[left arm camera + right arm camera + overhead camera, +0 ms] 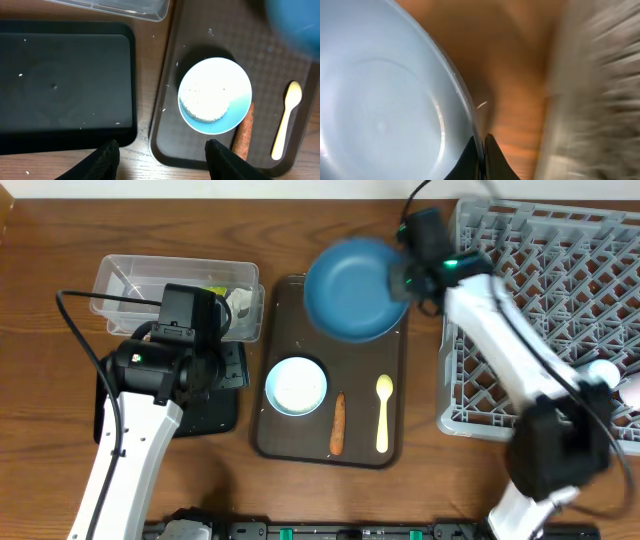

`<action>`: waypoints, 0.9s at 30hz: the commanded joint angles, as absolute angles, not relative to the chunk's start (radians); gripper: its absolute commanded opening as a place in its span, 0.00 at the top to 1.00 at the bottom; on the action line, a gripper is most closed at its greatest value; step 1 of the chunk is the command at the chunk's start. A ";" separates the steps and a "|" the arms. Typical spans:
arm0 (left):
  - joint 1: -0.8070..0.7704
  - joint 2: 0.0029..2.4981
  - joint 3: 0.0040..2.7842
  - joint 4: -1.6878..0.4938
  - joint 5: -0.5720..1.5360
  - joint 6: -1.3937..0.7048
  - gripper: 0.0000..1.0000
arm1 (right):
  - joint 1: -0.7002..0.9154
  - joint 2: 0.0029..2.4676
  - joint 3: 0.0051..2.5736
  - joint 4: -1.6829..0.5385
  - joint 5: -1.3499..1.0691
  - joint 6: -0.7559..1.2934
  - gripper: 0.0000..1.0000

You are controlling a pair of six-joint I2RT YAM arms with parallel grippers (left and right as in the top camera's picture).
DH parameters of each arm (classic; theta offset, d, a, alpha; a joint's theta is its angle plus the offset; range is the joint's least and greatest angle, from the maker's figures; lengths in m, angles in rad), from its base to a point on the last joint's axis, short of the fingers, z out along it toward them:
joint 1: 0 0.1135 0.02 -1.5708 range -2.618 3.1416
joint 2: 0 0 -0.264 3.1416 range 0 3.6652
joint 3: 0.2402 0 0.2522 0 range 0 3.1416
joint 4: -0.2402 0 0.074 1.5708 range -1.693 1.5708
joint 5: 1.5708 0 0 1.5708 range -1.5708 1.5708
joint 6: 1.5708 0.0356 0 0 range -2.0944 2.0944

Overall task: Sort waste into correct bins and load items into the dishwasher rack
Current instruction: 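Lift the blue plate with the right gripper and carry it to the rack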

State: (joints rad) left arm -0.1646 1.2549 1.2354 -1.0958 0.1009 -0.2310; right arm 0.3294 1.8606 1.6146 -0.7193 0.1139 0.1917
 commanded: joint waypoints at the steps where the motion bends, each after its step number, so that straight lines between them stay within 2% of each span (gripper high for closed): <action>1: -0.162 1.261 1.230 -1.098 0.089 -0.218 0.42 | 0.290 1.677 1.624 -0.714 0.298 0.066 0.99; 7: -0.162 1.261 1.230 -1.098 0.089 -0.218 0.42 | 0.229 1.541 1.624 -0.690 0.638 -0.068 0.99; 14: -0.162 1.261 1.230 -1.098 0.089 -0.218 0.42 | 0.133 1.538 1.624 -0.622 0.975 -0.163 0.99; 18: -0.162 1.261 1.230 -1.098 0.089 -0.218 0.42 | 0.055 1.544 1.624 -0.581 1.049 -0.163 0.99; 27: -0.162 1.261 1.230 -1.098 0.089 -0.219 0.42 | -0.132 1.576 1.624 -0.523 1.052 -0.175 0.99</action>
State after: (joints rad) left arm -0.1646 1.2549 1.2354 -1.0958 0.1009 -0.2310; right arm -0.0784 1.5528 1.6203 -0.5400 1.0046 -0.1627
